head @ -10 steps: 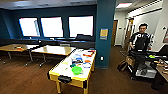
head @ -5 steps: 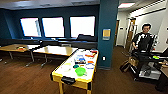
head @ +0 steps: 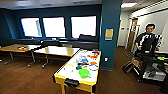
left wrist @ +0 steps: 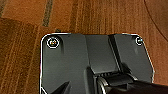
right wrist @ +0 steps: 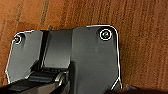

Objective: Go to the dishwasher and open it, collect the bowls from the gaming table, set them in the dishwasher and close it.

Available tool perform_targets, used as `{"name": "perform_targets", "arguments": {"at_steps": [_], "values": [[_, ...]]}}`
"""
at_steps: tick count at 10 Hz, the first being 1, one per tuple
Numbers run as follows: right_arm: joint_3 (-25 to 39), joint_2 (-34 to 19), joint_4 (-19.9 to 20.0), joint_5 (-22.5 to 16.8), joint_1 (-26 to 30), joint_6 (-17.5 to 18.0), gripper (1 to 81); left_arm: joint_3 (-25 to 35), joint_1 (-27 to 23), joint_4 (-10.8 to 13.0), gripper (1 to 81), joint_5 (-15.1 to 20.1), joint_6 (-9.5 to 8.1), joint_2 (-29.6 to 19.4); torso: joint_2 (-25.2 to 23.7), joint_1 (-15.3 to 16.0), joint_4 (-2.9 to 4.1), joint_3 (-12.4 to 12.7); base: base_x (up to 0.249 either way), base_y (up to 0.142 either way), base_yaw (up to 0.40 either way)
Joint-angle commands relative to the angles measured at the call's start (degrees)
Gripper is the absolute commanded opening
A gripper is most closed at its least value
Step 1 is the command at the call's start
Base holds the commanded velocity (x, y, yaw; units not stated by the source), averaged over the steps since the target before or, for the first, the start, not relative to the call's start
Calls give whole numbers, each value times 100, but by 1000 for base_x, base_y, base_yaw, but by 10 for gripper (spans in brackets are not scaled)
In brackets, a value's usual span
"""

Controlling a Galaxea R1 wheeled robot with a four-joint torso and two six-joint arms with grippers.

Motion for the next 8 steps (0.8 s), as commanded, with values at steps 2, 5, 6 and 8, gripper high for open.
{"name": "perform_targets", "arguments": {"at_steps": [2, 5, 6, 8], "values": [[-25, -53, -3, -339, 390, -17, 811, 36, -349, 14, 811, 260, -4, -46, 0, 0, 0, 0, 109, 124, 0], [-25, -53, -3, -339, 399, -17, 811, 27, -349, 6, 811, 251, -13, -46, -2, 0, 0, 0, 112, 124, 0], [-25, -53, -3, -339, 390, -17, 811, 27, -340, 6, 811, 243, -13, -46, 0, 0, 0, 0, 113, 124, 0], [-25, -53, -3, -339, 390, -17, 811, 27, -340, 14, 811, 243, -13, -46, 0, 2, 0, 0, 113, 124, 0]]}}
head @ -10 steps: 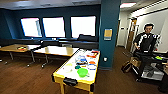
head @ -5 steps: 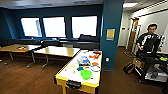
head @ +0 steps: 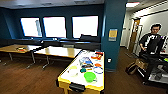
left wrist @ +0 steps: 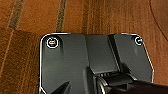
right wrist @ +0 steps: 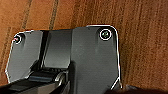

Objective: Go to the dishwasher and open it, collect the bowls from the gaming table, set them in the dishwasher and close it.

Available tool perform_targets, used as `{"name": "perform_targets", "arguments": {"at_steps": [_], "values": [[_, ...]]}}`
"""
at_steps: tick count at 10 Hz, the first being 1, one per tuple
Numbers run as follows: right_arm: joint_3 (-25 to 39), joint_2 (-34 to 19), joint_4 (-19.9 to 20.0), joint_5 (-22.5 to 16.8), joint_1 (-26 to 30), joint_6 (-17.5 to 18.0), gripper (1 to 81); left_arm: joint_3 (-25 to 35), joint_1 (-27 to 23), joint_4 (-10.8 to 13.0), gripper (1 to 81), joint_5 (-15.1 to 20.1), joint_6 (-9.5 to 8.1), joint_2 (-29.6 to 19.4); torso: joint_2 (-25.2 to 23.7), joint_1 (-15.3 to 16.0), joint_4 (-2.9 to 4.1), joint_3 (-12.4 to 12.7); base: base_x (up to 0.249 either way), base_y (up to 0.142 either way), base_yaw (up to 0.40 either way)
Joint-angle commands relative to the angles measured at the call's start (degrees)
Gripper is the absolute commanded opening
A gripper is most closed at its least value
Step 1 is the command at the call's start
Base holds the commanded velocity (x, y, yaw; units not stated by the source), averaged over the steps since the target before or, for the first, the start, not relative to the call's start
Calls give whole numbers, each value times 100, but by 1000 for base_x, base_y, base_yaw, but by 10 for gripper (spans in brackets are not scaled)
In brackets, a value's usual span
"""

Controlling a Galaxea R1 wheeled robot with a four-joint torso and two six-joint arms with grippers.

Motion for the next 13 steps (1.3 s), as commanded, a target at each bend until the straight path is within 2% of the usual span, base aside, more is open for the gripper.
{"name": "perform_targets", "arguments": {"at_steps": [1, 13], "values": [[-25, -46, -3, -336, 393, -20, 811, 29, -348, 9, 811, 249, -13, -59, 0, 0, 0, 0, 113, 124, 0], [-7, -54, -3, -345, 402, -11, 811, 29, -340, -1, 811, 249, -13, -59, 0, 0, 0, 0, 113, 124, 0]]}}
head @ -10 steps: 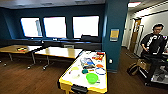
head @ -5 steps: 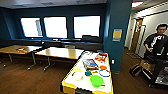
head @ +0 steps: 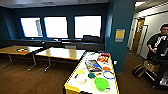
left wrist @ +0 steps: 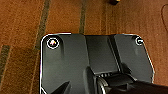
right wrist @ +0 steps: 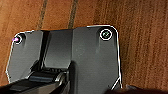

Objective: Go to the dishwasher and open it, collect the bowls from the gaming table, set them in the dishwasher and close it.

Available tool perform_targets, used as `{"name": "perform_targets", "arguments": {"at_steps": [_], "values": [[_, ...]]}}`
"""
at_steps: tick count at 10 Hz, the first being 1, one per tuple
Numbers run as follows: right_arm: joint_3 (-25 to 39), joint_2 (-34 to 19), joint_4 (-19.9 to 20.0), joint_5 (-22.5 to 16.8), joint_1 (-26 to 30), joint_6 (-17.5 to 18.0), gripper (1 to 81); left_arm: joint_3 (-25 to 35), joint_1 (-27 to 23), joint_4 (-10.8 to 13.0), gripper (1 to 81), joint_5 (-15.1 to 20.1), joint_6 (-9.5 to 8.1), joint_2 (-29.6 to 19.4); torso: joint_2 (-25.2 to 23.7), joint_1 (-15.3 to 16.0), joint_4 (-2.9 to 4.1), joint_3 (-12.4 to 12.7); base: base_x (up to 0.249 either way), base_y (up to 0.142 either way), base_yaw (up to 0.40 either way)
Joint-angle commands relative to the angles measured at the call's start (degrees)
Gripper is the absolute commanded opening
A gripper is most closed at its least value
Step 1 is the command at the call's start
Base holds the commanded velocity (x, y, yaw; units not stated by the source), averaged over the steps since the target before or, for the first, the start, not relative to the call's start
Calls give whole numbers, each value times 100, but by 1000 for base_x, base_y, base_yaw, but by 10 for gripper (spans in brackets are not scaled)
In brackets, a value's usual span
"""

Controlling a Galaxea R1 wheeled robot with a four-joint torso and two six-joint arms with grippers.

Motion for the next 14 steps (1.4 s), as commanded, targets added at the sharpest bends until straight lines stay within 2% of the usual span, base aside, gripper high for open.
{"name": "perform_targets", "arguments": {"at_steps": [1, 14], "values": [[-7, -68, -2, -345, 408, -17, 811, 29, -349, -1, 811, 262, -5, -46, 0, 0, 0, 0, 114, 127, 0], [-7, -68, 6, -345, 408, -17, 811, 38, -348, -9, 811, 253, -13, -46, -2, -2, 0, 0, 109, 160, 0]]}}
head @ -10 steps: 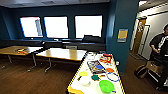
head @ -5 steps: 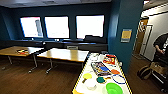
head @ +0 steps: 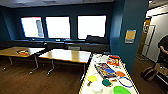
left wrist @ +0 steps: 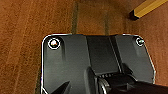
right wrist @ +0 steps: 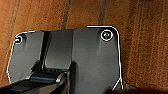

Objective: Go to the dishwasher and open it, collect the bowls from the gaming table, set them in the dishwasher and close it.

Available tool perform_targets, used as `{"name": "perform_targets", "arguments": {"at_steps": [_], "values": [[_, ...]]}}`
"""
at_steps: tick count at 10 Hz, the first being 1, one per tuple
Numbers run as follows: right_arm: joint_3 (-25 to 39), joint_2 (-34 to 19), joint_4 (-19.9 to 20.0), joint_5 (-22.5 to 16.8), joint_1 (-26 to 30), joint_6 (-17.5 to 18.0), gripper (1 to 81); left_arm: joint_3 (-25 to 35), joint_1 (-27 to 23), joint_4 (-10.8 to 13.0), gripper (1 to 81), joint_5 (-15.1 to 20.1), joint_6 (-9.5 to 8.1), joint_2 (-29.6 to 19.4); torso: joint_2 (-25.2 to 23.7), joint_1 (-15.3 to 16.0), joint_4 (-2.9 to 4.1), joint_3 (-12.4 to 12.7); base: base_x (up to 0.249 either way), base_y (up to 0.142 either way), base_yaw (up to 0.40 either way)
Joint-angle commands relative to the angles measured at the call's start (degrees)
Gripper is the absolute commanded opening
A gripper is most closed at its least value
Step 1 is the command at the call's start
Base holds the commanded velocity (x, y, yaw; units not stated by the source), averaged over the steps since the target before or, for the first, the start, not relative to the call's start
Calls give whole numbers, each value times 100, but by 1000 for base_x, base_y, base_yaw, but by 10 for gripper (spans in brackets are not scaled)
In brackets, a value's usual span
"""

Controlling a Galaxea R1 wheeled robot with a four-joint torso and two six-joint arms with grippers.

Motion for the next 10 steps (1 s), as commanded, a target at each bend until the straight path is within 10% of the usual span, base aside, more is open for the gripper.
{"name": "perform_targets", "arguments": {"at_steps": [1, 10], "values": [[-25, -71, 4, -339, 393, -20, 811, 29, -349, -9, 811, 262, -13, -24, 0, 0, 0, 0, 0, 0, 0], [1652, -1055, 65, -330, 385, -11, 811, 1619, -349, -18, 811, 244, -13, -999, 2, 0, 0, 0, 0, 0, 0]]}}
